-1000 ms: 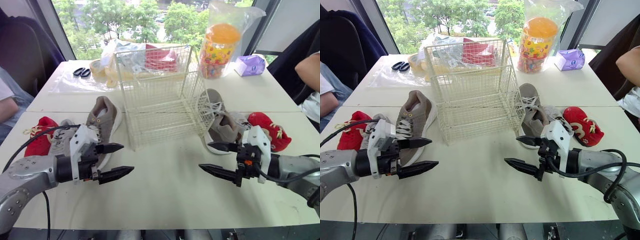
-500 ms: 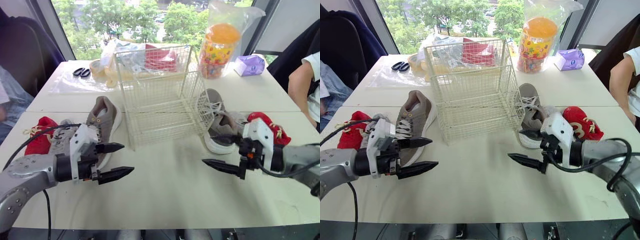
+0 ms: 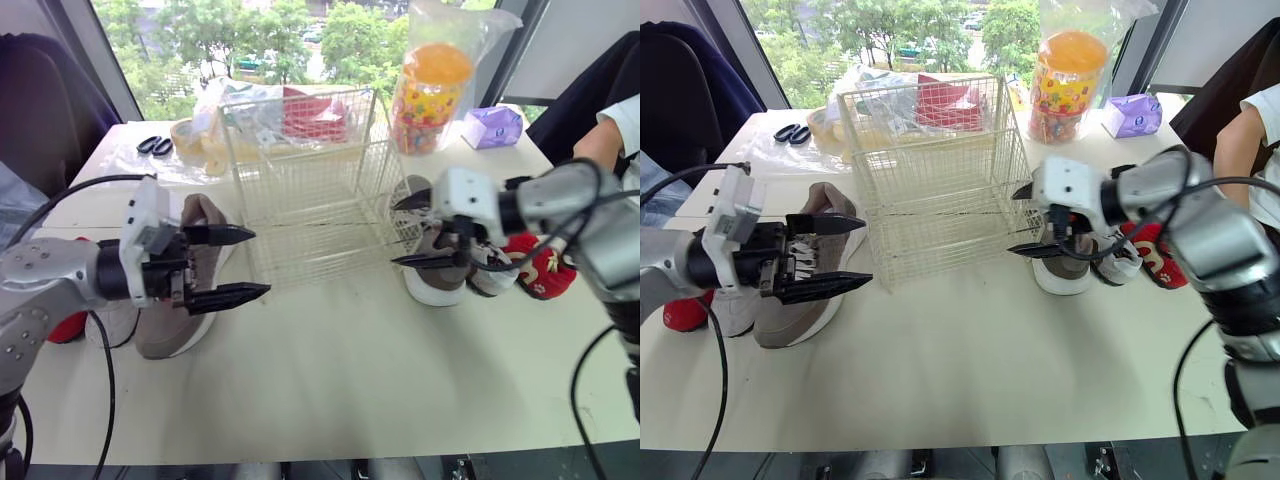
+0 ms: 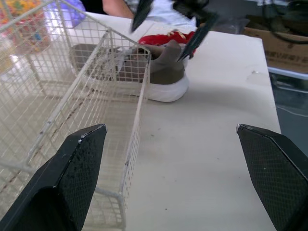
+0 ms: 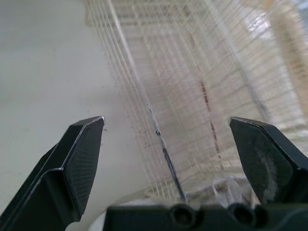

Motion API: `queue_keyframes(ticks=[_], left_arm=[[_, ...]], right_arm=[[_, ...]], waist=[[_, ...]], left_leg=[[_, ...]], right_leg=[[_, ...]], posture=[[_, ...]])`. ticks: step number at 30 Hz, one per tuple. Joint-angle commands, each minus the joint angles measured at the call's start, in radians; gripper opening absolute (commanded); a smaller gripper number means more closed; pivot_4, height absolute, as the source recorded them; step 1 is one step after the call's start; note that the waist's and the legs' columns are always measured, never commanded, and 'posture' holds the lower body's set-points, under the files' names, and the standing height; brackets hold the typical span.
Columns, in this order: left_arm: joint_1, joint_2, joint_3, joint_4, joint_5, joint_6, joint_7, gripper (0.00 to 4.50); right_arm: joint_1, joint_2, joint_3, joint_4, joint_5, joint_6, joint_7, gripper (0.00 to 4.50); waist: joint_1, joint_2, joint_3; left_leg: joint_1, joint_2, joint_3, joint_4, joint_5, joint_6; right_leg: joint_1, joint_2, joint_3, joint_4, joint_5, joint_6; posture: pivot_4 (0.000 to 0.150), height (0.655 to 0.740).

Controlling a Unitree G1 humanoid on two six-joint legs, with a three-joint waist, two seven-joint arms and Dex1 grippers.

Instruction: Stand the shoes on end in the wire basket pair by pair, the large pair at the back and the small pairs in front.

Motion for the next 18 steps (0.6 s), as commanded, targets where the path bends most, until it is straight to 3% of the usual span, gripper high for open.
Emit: queue_keyframes(ticks=[1, 9, 13, 18], left_arm=[[-0.017, -0.011, -0.004, -0.013, 0.017, -0.025, 0.002, 4.44], [0.0, -0.037, -0.008, -0.034, 0.055, -0.04, 0.023, 4.44], [-0.005, -0.048, -0.008, -0.032, 0.065, -0.046, 0.032, 4.5], [-0.022, -0.054, -0.015, -0.022, 0.077, -0.049, 0.037, 4.5]], right_arm=[[-0.048, 0.027, 0.036, 0.087, -0.102, -0.089, 0.046, 4.5], [-0.057, 0.064, 0.053, 0.149, -0.206, -0.166, 0.094, 4.5], [-0.049, 0.09, 0.044, 0.133, -0.222, -0.16, 0.105, 3.19], [-0.048, 0.115, 0.04, 0.106, -0.229, -0.136, 0.117, 0.73]], waist=[[0.002, 0.0, 0.0], [0.0, 0.0, 0.001], [0.0, 0.0, 0.001], [0.0, 0.0, 0.001]], left_leg=[[0.0, 0.0, 0.0, 0.0, 0.0, 0.0], [0.0, 0.0, 0.0, 0.0, 0.0, 0.0], [0.001, 0.0, 0.0, 0.001, 0.0, -0.001], [0.002, 0.0, 0.0, 0.002, 0.001, -0.001]], right_leg=[[0.0, 0.0, 0.0, 0.0, 0.0, 0.0], [0.0, 0.0, 0.0, 0.002, 0.0, 0.0], [0.0, 0.0, 0.0, 0.006, 0.0, 0.001], [0.0, 0.0, 0.0, 0.008, 0.0, 0.0]], posture=[[0.15, 0.74], [0.15, 0.74], [0.15, 0.74], [0.15, 0.74]])
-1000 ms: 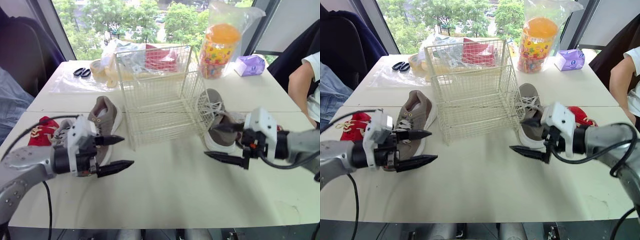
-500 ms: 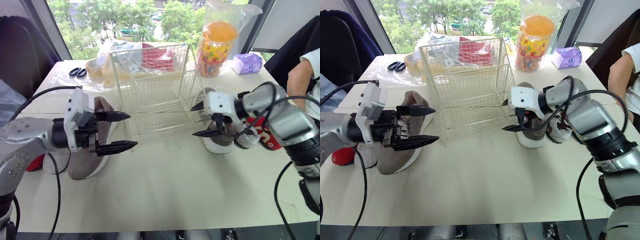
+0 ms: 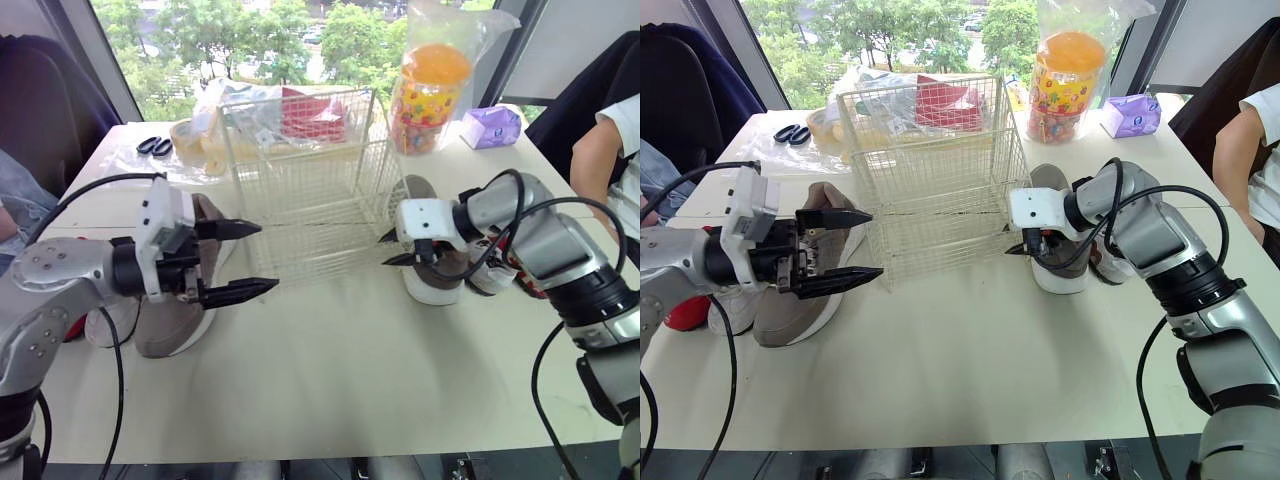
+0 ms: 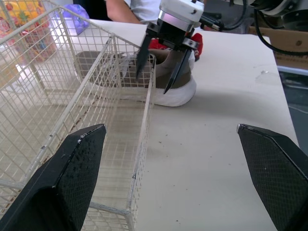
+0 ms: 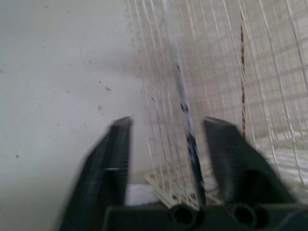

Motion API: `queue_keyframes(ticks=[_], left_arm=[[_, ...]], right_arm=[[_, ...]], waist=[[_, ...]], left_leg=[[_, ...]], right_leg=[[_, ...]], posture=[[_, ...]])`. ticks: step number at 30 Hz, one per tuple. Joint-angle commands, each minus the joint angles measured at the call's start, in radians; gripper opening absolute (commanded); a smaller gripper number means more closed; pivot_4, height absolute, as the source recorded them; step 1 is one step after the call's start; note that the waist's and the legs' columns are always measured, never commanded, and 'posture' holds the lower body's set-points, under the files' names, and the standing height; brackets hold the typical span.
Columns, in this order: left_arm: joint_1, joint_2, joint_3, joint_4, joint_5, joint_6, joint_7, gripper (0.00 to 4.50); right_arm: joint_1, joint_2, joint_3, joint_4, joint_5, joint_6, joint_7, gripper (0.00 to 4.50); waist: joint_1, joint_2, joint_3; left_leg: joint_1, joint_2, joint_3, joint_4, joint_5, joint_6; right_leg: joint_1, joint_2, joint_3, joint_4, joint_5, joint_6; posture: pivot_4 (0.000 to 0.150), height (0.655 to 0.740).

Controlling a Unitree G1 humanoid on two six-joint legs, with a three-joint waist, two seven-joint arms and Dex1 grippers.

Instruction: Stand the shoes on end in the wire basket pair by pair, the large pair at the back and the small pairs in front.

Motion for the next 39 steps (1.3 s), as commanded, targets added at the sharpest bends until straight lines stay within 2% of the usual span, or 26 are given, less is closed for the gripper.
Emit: queue_keyframes(ticks=[1, 2, 6, 12, 15, 31, 39], left_arm=[[-0.022, -0.003, 0.004, -0.009, 0.009, -0.022, 0.004, 4.5], [-0.025, -0.004, 0.004, -0.008, 0.01, -0.021, 0.005, 4.5], [-0.048, -0.007, 0.001, 0.002, 0.008, -0.018, 0.011, 4.5], [-0.064, -0.008, -0.003, 0.014, 0.01, -0.021, 0.008, 4.5], [-0.067, -0.01, -0.007, 0.014, 0.013, -0.023, 0.007, 4.5], [-0.047, -0.023, -0.011, 0.003, 0.029, -0.028, -0.003, 4.5], [-0.067, -0.031, -0.034, 0.018, 0.043, -0.036, -0.01, 4.5]], right_arm=[[-0.015, 0.012, -0.028, -0.042, -0.007, 0.013, 0.009, 0.18], [-0.015, 0.016, -0.028, -0.048, -0.01, 0.017, 0.009, 0.03], [-0.011, 0.038, -0.027, -0.115, -0.007, 0.065, 0.012, 0.03], [-0.011, 0.035, -0.03, -0.323, 0.059, 0.293, 0.059, 0.03], [-0.005, 0.033, -0.03, -0.377, 0.071, 0.346, 0.062, 0.03], [0.071, 0.018, -0.005, -0.6, 0.101, 0.743, -0.107, 0.03], [0.108, -0.021, -0.008, -0.664, 0.151, 0.828, -0.183, 0.03]], waist=[[0.001, 0.0, 0.0], [0.001, 0.0, 0.0], [0.0, 0.0, 0.0], [-0.003, 0.0, 0.0], [-0.003, 0.0, 0.0], [0.002, 0.0, 0.0], [0.004, -0.001, 0.0]], left_leg=[[0.0, 0.0, 0.0, 0.0, 0.0, 0.0], [0.0, 0.0, 0.0, 0.0, 0.0, 0.0], [0.0, 0.0, -0.001, 0.001, 0.0, 0.0], [0.0, 0.0, -0.001, 0.0, 0.0, 0.0], [0.0, 0.0, -0.001, 0.0, 0.0, 0.0], [0.0, 0.0, -0.001, 0.0, 0.0, 0.0], [0.0, 0.0, -0.002, 0.001, 0.0, 0.0]], right_leg=[[0.0, 0.0, 0.0, 0.0, 0.0, 0.0], [0.0, 0.0, 0.0, 0.0, 0.0, 0.0], [0.0, 0.0, 0.0, 0.001, 0.0, 0.0], [-0.001, 0.0, 0.0, 0.002, 0.0, 0.001], [-0.001, 0.0, 0.0, 0.002, 0.0, 0.001], [-0.001, 0.0, 0.0, 0.002, 0.0, 0.0], [0.0, 0.0, 0.0, 0.002, -0.001, -0.001]], posture=[[0.15, 0.74], [0.15, 0.74], [0.15, 0.74], [0.15, 0.74], [0.15, 0.74], [0.15, 0.74], [0.15, 0.74]])
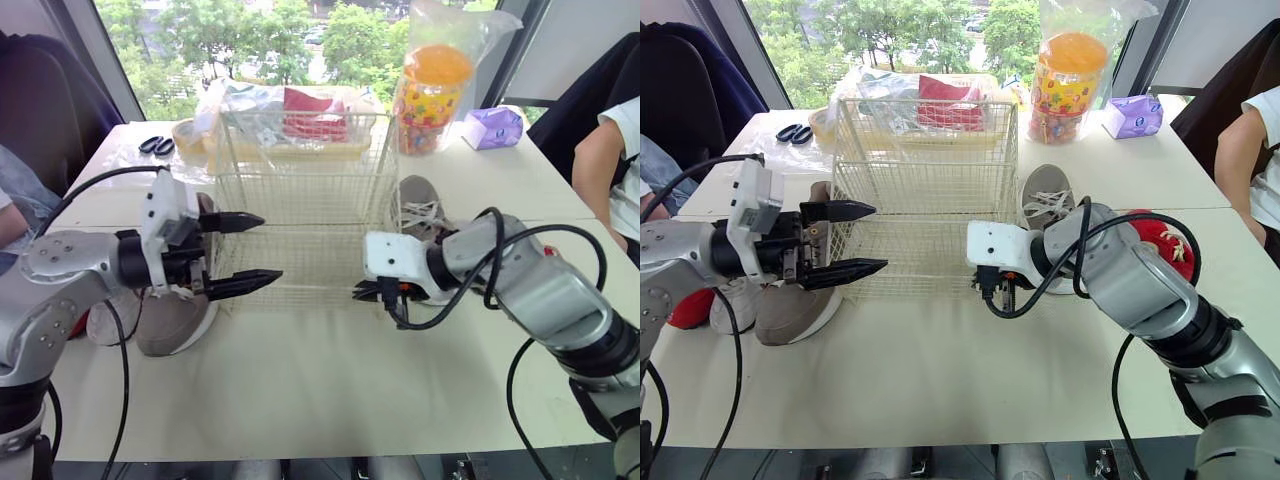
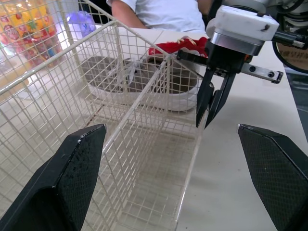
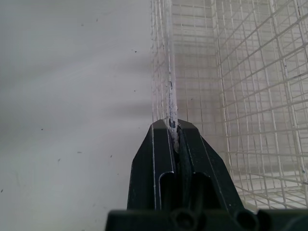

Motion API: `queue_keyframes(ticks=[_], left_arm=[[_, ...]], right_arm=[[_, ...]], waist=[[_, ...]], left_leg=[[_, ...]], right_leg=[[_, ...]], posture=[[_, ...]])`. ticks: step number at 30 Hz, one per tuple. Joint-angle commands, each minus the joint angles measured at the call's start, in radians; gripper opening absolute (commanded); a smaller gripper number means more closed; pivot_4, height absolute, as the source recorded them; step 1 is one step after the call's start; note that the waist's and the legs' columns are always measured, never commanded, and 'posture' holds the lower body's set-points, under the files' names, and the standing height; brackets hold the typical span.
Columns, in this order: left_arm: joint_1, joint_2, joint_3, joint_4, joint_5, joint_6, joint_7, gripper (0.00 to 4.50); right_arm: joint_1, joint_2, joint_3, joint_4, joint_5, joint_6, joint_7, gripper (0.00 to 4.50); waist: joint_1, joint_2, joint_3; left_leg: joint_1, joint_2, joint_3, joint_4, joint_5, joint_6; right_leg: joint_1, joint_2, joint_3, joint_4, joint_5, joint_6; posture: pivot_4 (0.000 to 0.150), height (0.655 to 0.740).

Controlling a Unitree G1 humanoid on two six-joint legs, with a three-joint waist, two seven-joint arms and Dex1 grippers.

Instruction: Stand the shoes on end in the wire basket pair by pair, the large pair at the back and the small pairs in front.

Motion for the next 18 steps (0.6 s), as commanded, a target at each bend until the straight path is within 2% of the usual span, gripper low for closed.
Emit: queue_keyframes(ticks=[1, 13, 14, 15, 18], left_arm=[[-0.021, -0.003, -0.009, -0.008, 0.01, -0.022, -0.007, 4.5], [-0.03, -0.01, -0.014, -0.014, 0.002, -0.013, -0.002, 4.5], [-0.03, -0.011, -0.014, -0.016, 0.0, -0.012, 0.0, 4.5], [-0.031, -0.011, -0.015, -0.019, -0.002, -0.009, 0.003, 4.5], [-0.031, -0.012, -0.016, -0.027, -0.008, -0.005, 0.011, 4.5]], right_arm=[[0.021, -0.03, -0.035, -0.019, 0.025, 0.037, -0.036, 0.03], [0.029, -0.044, -0.023, 0.001, 0.059, -0.055, -0.076, 0.03], [0.029, -0.05, -0.023, 0.006, 0.059, -0.063, -0.073, 0.66], [0.028, -0.066, -0.024, 0.013, 0.055, -0.089, -0.061, 0.99], [0.019, -0.095, -0.052, 0.033, 0.061, -0.146, -0.039, 2.45]], waist=[[0.001, -0.001, 0.0], [-0.002, -0.001, 0.0], [-0.002, -0.001, 0.0], [-0.002, -0.001, 0.0], [-0.003, -0.001, 0.0]], left_leg=[[0.0, 0.0, 0.0, 0.0, 0.0, 0.0], [0.0, 0.0, -0.001, 0.001, 0.0, 0.0], [0.0, 0.0, -0.001, 0.001, 0.0, 0.0], [0.0, 0.0, -0.001, 0.001, 0.0, 0.0], [0.0, 0.0, -0.001, 0.001, 0.0, 0.0]], right_leg=[[0.0, 0.0, 0.0, 0.0, 0.0, 0.0], [0.001, 0.0, 0.0, 0.0, -0.001, -0.001], [0.001, 0.0, 0.0, 0.0, -0.001, -0.001], [0.001, 0.0, 0.0, 0.0, -0.001, -0.001], [0.001, 0.0, 0.0, 0.0, -0.001, -0.001]], posture=[[0.15, 0.74], [0.15, 0.74], [0.15, 0.74], [0.15, 0.74], [0.15, 0.74]])
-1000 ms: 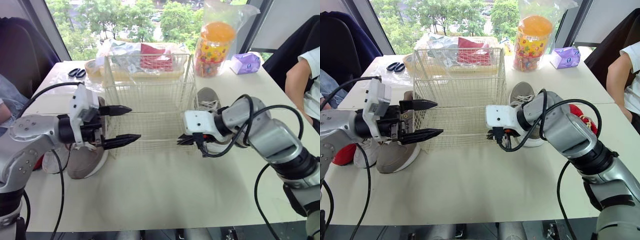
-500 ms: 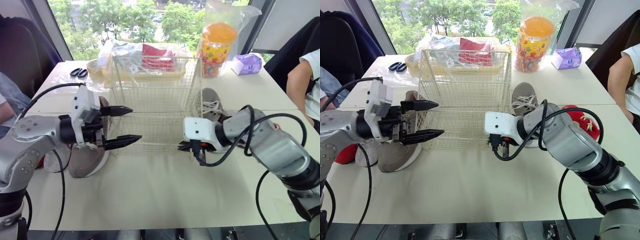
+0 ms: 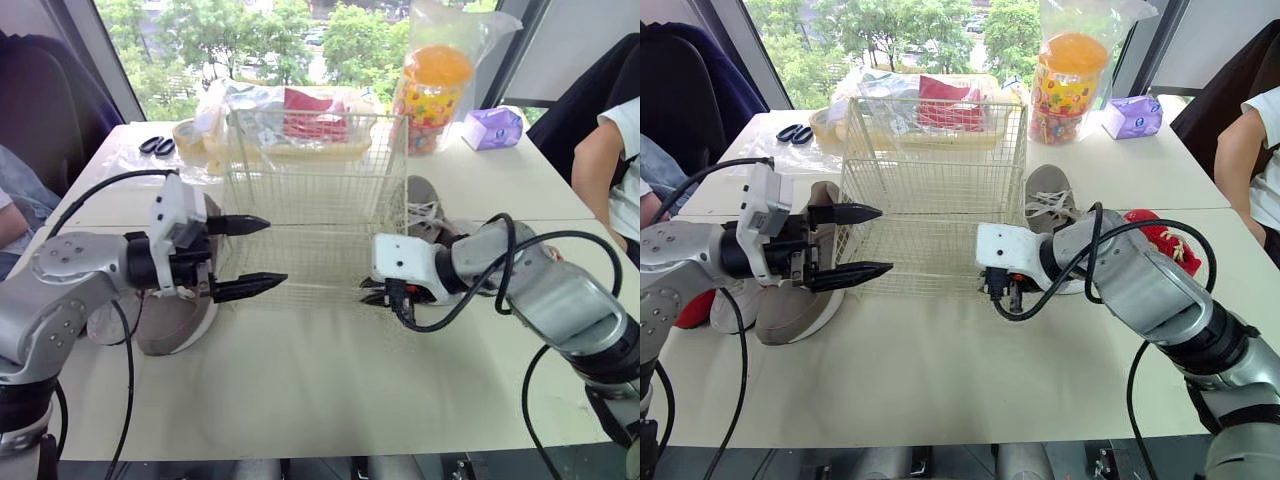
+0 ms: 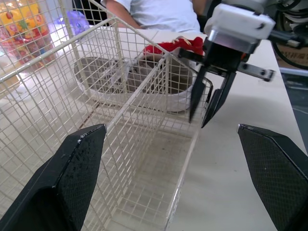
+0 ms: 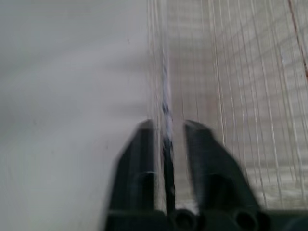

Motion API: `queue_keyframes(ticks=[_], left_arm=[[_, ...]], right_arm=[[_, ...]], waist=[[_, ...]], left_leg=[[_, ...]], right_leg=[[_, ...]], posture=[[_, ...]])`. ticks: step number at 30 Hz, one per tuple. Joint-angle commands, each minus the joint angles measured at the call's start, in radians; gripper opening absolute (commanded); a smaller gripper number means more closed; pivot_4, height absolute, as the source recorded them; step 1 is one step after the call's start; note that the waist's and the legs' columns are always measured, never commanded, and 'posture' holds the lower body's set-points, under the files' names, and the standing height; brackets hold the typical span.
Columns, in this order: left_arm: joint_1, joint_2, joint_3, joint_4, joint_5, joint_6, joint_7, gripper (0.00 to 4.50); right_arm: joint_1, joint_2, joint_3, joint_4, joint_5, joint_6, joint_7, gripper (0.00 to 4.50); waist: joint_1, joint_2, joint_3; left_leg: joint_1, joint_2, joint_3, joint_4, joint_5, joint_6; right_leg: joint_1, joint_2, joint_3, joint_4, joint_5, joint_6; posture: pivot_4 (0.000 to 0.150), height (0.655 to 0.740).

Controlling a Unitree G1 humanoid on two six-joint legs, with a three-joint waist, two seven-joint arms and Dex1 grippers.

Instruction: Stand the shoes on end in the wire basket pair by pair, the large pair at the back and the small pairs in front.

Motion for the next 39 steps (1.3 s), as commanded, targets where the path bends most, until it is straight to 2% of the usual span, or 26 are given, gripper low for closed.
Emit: queue_keyframes(ticks=[1, 4, 7, 10, 14, 17, 21, 27, 34, 39], left_arm=[[-0.022, -0.001, 0.013, -0.032, -0.016, -0.003, 0.009, 4.5], [-0.024, -0.003, 0.02, -0.037, -0.031, 0.006, 0.017, 4.5], [-0.038, -0.005, 0.029, -0.032, -0.061, 0.024, 0.03, 4.5], [-0.052, -0.002, 0.026, -0.023, -0.07, 0.033, 0.028, 4.5], [-0.072, -0.002, 0.013, 0.0, -0.068, 0.034, 0.012, 4.5], [-0.121, -0.024, -0.027, 0.04, -0.054, 0.028, -0.008, 4.5], [-0.184, -0.048, -0.089, 0.095, -0.014, 0.009, -0.065, 4.5], [-0.216, -0.065, -0.108, 0.117, 0.011, 0.005, -0.087, 4.5], [-0.221, -0.061, -0.106, 0.1, 0.024, 0.017, -0.087, 4.5], [-0.218, -0.057, -0.1, 0.081, 0.019, 0.027, -0.072, 4.5]], right_arm=[[-0.028, -0.014, -0.09, 0.006, 0.047, -0.031, 0.022, 3.03], [-0.091, 0.056, -0.323, -0.007, 0.238, 0.131, 0.024, 4.49], [-0.152, 0.088, -0.568, 0.001, 0.345, 0.325, -0.038, 4.49], [-0.162, 0.099, -0.704, -0.013, 0.363, 0.471, -0.137, 4.49], [-0.071, 0.109, -0.79, -0.096, 0.33, 0.583, -0.285, 4.49], [0.108, 0.173, -0.842, -0.193, 0.248, 0.599, -0.468, 4.49], [0.292, 0.395, -0.87, -0.279, 0.081, 0.496, -0.735, 4.49], [0.45, 0.557, -0.845, -0.275, 0.035, 0.36, -0.852, 4.49], [0.459, 0.744, -0.906, -0.156, 0.075, 0.233, -0.906, 4.49], [0.477, 0.772, -0.861, -0.069, 0.072, 0.171, -0.93, 4.49]], waist=[[-0.001, 0.0, 0.0], [-0.001, 0.0, 0.001], [0.002, 0.0, 0.001], [0.011, -0.001, 0.0], [0.017, -0.001, 0.0], [0.024, -0.004, -0.002], [0.022, -0.002, -0.001], [0.011, -0.001, 0.0], [-0.001, -0.001, 0.0], [-0.002, -0.001, 0.0]], left_leg=[[0.0, 0.0, 0.0, 0.0, 0.0, 0.0], [0.0, 0.0, 0.0, 0.0, 0.0, 0.0], [0.0, 0.0, 0.0, 0.0, 0.0, 0.0], [0.0, 0.0, -0.002, 0.0, 0.0, 0.0], [0.0, 0.0, 0.0, 0.0, 0.0, 0.0], [0.0, 0.0, -0.001, 0.0, 0.0, 0.0], [0.0, 0.0, 0.0, 0.0, 0.0, 0.0], [0.0, 0.0, 0.001, -0.001, 0.0, 0.0], [0.0, 0.0, 0.0, -0.001, 0.0, 0.0], [0.0, 0.0, -0.001, -0.001, 0.0, 0.0]], right_leg=[[0.0, 0.0, 0.0, 0.0, 0.0, 0.0], [0.0, 0.0, 0.0, 0.0, 0.0, 0.001], [0.0, 0.0, 0.0, 0.001, 0.002, 0.003], [0.001, 0.0, -0.001, 0.0, 0.001, 0.001], [0.0, 0.0, 0.0, 0.0, 0.0, -0.001], [0.0, 0.0, 0.0, 0.0, 0.0, -0.001], [0.001, 0.0, 0.0, 0.0, 0.0, 0.0], [-0.001, 0.001, 0.001, 0.0, 0.0, 0.0], [-0.001, 0.001, 0.001, 0.0, 0.0, 0.001], [-0.001, 0.001, 0.001, 0.0, 0.001, 0.002]], posture=[[0.15, 0.74], [0.15, 0.74], [0.15, 0.74], [0.15, 0.74], [0.15, 0.74], [0.15, 0.74], [0.15, 0.74], [0.15, 0.74], [0.15, 0.74], [0.15, 0.74]])
